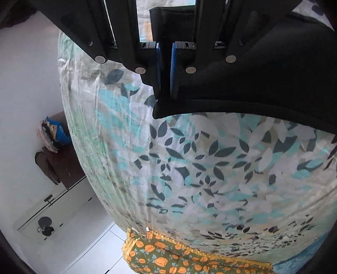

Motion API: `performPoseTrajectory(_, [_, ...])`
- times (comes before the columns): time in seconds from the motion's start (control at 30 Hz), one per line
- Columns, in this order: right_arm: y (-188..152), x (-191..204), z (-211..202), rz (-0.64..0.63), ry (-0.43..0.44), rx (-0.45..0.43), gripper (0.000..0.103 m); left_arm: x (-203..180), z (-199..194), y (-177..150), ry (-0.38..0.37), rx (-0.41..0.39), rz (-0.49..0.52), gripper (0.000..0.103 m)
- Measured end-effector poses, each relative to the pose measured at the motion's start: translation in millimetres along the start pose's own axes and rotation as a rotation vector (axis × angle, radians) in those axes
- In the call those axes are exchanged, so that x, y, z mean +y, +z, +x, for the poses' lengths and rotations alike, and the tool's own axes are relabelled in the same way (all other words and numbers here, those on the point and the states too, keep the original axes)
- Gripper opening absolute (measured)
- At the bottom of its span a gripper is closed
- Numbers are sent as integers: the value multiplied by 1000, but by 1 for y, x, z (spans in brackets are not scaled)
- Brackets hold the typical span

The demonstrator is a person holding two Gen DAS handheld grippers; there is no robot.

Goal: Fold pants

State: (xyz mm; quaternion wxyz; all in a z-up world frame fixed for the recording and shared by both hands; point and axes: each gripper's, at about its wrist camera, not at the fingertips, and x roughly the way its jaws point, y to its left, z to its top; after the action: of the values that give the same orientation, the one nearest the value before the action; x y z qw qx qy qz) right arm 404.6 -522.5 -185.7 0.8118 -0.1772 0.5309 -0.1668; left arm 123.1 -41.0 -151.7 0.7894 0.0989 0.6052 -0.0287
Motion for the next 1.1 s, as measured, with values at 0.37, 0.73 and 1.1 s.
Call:
performPoseTrajectory(0.37, [-37,3,-66,289,617,-118,68,106,43,121,153,-198,-198,102])
performPoseTrajectory(0.73, [-145,-10,-96,461,467,-29,68,156,90,126,198,-215,-263,102])
performPoseTrajectory(1.1, [-388,-58,-168,992,325,115,49,92,73,34,29,-306,-118,103])
